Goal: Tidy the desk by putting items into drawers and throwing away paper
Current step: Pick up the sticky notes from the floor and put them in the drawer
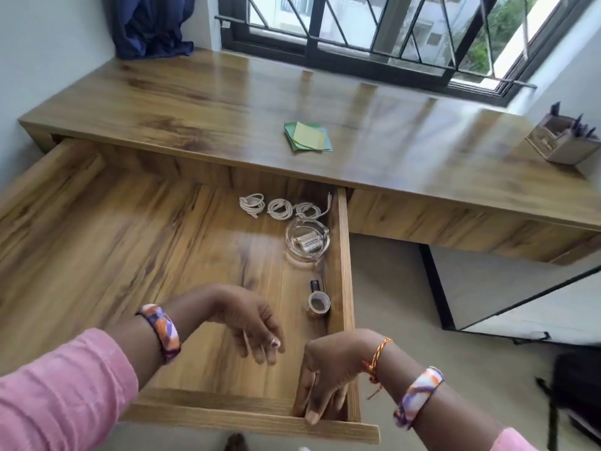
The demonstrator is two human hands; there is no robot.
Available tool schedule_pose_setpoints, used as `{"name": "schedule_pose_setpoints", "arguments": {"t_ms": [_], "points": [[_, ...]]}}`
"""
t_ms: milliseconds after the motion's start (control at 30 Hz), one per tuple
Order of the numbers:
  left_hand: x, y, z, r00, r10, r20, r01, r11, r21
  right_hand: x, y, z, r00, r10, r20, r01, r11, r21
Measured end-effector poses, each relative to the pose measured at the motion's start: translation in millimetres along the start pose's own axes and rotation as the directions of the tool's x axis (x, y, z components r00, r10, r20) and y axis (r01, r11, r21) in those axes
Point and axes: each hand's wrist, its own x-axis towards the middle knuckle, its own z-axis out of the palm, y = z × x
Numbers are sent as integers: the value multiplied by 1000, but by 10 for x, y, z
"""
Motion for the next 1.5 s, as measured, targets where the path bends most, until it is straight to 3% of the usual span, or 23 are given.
{"name": "schedule_pose_setpoints", "arguments": {"t_ms": [100, 233, 367, 400, 467, 600, 700, 900, 1133, 1267, 1333, 1400, 1500], "points": [[152, 164, -2, 968, 61, -243, -58, 998, 20, -68, 50, -104, 999, -43, -14, 42, 993, -107], [223, 316, -22, 920, 127, -371, -201, 965, -168, -254, 213, -485, 951, -164, -263, 93, 960, -262], [356, 616, 114, 846, 168, -507, -319, 920, -228, -223, 640, -982, 695, -285, -660, 31, 929, -370], [415, 717, 143, 823, 143, -550, -295, 935, -198, -179, 778, -1111, 657, -304, -690, -15, 910, -414], [558, 918, 204, 765, 52, -642, -158, 982, -108, -98, 1000, -1299, 668, -348, -658, -54, 859, -509], [776, 1306, 367, 502, -91, -860, 280, 958, 62, -18, 1294, -1344, 644, -524, -558, 48, 755, -654], [757, 1483, 485, 441, -169, -881, 413, 910, 33, -5, 1355, -1292, 587, -642, -493, 102, 663, -741], [713, 1669, 621, 421, -347, -838, 494, 863, -109, -101, 1257, -1356, 539, -789, -297, 145, 434, -889], [638, 1675, 378, 580, -563, -589, 495, 818, -294, -39, 1107, -1574, 534, -829, -167, 166, 297, -940], [526, 1682, -54, 769, -569, -292, 523, 822, -225, -92, 1076, -1996, 594, -803, -41, 432, 362, -826], [439, 1698, -452, 788, -489, -374, 437, 872, -220, -100, 1139, -2365, 611, -789, -71, 493, 448, -745], [374, 1720, -945, 699, -323, -638, 255, 946, -200, -63, 1217, -2827, 618, -762, -193, 433, 535, -725], [346, 1772, -1708, 360, -206, -910, 15, 976, -215, 27, 1219, -3534, 571, -673, -469, 423, 731, -535]]}}
